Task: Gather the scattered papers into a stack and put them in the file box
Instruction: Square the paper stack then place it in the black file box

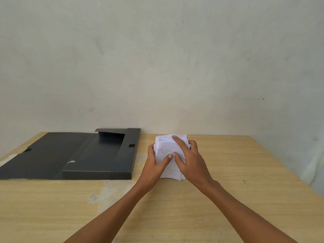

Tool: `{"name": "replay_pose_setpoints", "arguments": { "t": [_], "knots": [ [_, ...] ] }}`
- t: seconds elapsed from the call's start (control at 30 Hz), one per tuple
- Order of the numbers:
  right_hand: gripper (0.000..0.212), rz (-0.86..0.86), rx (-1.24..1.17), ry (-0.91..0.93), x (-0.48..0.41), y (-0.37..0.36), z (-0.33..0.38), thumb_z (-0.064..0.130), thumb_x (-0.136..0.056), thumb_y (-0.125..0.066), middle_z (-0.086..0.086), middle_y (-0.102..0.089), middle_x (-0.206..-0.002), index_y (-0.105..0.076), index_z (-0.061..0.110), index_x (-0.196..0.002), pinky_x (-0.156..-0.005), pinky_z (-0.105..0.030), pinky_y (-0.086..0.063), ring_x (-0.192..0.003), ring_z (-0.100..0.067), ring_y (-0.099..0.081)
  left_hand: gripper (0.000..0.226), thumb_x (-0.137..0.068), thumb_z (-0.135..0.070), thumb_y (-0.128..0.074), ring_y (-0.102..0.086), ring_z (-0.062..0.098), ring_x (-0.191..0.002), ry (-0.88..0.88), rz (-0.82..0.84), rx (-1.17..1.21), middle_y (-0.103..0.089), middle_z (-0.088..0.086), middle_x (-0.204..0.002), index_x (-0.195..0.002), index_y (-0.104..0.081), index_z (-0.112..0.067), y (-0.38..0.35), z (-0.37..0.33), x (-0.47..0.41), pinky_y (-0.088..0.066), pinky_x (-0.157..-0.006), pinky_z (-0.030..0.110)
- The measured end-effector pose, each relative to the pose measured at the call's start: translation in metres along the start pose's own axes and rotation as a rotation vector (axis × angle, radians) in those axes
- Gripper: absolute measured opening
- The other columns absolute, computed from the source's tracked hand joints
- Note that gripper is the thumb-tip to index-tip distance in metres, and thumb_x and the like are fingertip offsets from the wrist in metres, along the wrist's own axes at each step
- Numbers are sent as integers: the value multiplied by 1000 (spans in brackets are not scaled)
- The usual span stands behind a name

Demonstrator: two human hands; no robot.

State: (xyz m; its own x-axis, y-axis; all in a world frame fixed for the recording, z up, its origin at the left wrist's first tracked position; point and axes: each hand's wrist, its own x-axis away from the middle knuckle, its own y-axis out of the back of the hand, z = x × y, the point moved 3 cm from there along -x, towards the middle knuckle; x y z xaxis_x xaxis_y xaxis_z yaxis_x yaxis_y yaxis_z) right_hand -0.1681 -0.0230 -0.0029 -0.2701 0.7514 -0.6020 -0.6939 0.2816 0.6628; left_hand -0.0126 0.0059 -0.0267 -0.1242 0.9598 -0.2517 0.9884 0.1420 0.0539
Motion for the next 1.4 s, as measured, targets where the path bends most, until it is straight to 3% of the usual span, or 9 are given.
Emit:
{"name": "replay_pose_setpoints", "arguments": {
  "t": [0.27,0.4,0.5,0.6,0.73,1.07,1.23,1.3,1.4],
  "knots": [
    [67,-32,86,21,1,5,3,44,-94,-57,3,-43,-119,-29,34,-154,-64,-26,-56,-86,-13,-59,54,-97,-42,-65,-63,6,-113,56,85,-56,-56,-16,-129,-138,-29,-45,3,9,7,-59,-74,17],
    [37,1,77,-16,-5,8,9,44,-94,-58,5,-48,-113,-51,28,-127,-65,-29,-52,-83,-18,-63,52,-97,-41,-64,-64,8,-112,23,70,-81,-53,-13,-129,-136,-29,-38,5,5,6,-61,-76,21],
    [34,60,-128,-94,-6,4,9,35,-98,-57,5,-47,-122,-44,26,-127,-74,-33,-55,-92,-16,-61,43,-103,-39,-55,-65,10,-109,19,74,-73,-54,-10,-124,-136,-27,-33,0,0,3,-62,-76,23],
    [65,24,-491,-298,-5,4,7,28,-93,-66,2,-53,-116,-25,31,-143,-81,-26,-51,-100,-14,-61,36,-106,-36,-50,-62,6,-107,25,26,-63,-53,-16,-120,-134,-27,-33,-1,-3,1,-59,-72,18],
    [29,119,-588,-460,-5,-6,-6,30,-94,-65,5,-70,-104,-60,20,-120,-84,-34,-56,-102,-20,-68,28,-107,-34,-49,-60,8,-108,6,-37,-31,-53,-8,-122,-130,-33,-29,-1,-2,0,-60,-74,22],
    [25,211,-555,-434,9,-11,-29,22,-98,-58,7,-74,-111,-66,24,-122,-93,-41,-56,-104,-13,-69,59,-97,-44,-64,-57,3,-117,73,75,-110,-45,-1,-145,-139,-23,-33,8,7,-1,-58,-79,17],
    [18,321,-460,-370,-10,2,-23,21,-97,-59,4,-74,-108,-66,29,-112,-91,-41,-55,-101,-17,-69,68,-90,-46,-73,-38,4,-136,-338,-13,-613,-43,-14,-148,-148,-43,-25,24,-47,-26,-30,-112,19],
    [18,362,-398,-322,-18,6,-19,21,-96,-60,4,-73,-105,-66,30,-110,-87,-40,-53,-99,-20,-68,47,-95,-43,-68,-55,15,-126,-377,119,-892,-62,-5,-137,-136,-57,-22,23,-60,-38,-43,-107,29],
    [22,367,-370,-298,-26,11,-16,20,-96,-60,4,-72,-105,-66,29,-115,-84,-38,-52,-98,-20,-67,23,-101,-35,-58,-66,24,-95,-203,264,-843,-71,3,-106,-114,-61,-17,25,-60,-45,-56,-85,48]
  ]
}}
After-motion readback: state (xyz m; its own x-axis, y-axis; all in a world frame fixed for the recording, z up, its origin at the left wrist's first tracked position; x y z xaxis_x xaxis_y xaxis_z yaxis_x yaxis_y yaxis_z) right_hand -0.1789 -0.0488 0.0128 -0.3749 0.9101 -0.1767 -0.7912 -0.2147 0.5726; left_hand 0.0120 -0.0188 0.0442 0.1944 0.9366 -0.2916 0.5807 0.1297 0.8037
